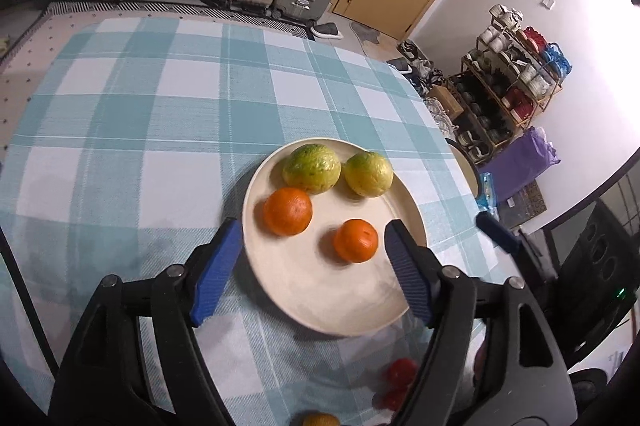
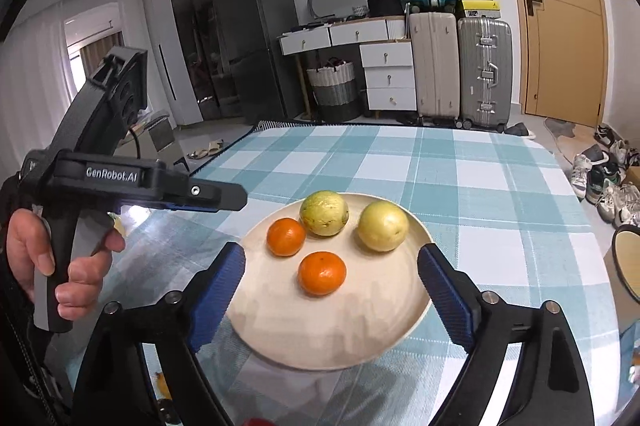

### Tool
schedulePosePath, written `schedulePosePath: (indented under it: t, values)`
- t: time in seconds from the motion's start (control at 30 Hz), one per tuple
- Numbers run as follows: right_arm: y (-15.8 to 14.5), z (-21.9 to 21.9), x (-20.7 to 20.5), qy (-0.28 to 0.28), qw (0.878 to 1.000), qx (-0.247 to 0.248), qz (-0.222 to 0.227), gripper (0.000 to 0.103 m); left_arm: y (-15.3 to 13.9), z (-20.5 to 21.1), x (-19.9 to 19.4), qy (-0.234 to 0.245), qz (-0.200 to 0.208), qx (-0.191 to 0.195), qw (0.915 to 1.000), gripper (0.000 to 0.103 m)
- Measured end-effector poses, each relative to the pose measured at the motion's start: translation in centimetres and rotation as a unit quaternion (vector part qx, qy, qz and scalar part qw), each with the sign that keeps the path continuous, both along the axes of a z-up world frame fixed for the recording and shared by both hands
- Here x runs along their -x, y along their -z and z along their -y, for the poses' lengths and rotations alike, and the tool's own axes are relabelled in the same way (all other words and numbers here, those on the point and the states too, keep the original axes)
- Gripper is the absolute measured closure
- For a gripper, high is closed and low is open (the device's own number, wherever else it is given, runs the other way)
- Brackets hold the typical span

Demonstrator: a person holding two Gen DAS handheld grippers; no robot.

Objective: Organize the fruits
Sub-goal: 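Open both grippers to release the oranges and withdraw, then move both grippers back toward the remaining fruits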

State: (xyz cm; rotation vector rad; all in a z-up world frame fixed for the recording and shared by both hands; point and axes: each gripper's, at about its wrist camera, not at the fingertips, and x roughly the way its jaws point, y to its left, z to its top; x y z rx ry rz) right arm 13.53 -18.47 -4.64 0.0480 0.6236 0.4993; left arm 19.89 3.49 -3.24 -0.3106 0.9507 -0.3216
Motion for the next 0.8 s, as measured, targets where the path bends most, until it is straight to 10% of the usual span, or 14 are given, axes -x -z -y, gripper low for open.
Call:
schedulePosePath:
  t: [0.8]
  values:
    - [-1.5, 1.3, 6.6, -0.008, 0.998, -0.069, -0.013, 0.0, -1.0, 1.9, 11.1, -0.044, 0.056, -0.104, 0.992, 0.012]
